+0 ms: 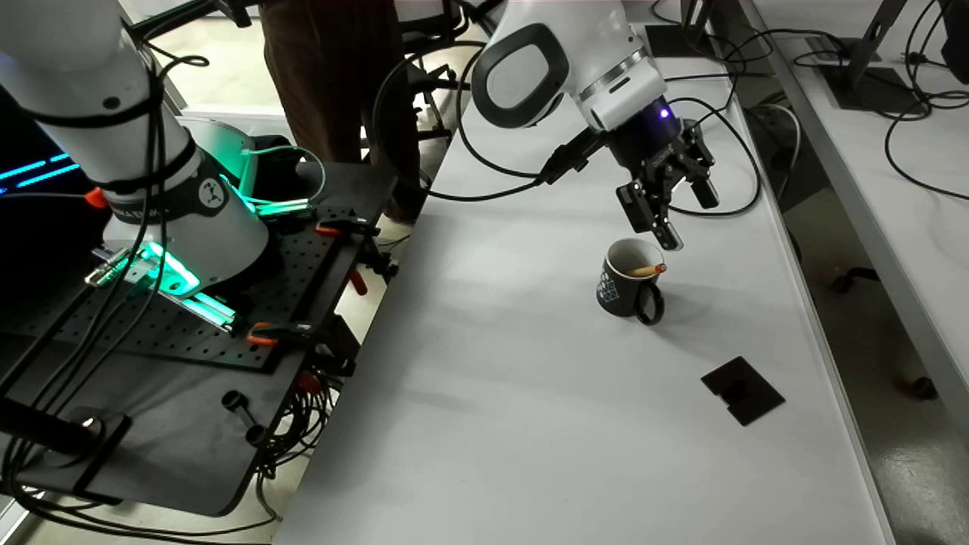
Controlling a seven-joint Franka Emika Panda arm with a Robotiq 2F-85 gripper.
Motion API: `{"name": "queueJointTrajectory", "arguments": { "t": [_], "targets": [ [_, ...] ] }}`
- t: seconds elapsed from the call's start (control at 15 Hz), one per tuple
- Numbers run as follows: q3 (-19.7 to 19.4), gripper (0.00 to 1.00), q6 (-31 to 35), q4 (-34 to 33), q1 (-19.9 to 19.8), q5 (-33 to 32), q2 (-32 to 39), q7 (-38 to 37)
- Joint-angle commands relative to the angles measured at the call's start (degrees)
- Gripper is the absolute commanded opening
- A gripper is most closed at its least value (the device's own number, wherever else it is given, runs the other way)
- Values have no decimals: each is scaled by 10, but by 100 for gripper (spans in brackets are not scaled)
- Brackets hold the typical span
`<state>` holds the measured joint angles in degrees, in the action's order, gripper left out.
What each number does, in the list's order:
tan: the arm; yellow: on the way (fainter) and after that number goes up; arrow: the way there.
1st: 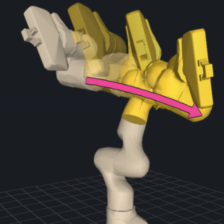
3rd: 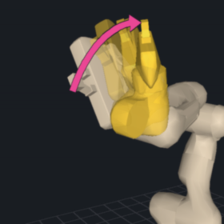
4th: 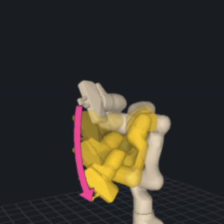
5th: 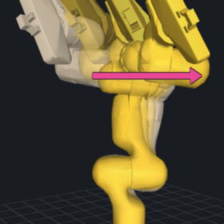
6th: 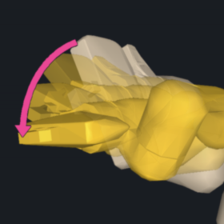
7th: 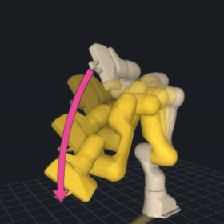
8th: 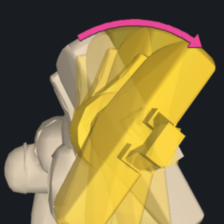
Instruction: Put the pen in the cup
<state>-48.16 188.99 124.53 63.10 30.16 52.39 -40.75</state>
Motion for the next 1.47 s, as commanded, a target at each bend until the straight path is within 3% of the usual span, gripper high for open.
{"name": "queueJointTrajectory", "arguments": {
  "t": [0.0,0.27,0.47,0.87,1.07,1.33,1.4],
  "targets": [
    [-1,100,-5,-7,-2,13,3,9],
    [-14,100,-8,1,9,2,-4,25],
    [-49,100,-11,12,37,-17,-8,35],
    [-81,100,-3,31,62,-28,-43,142],
    [-40,100,40,43,25,-70,-103,213],
    [70,100,143,63,-75,-137,-195,289],
    [77,100,102,30,-82,-138,-210,307]
  ]
}}
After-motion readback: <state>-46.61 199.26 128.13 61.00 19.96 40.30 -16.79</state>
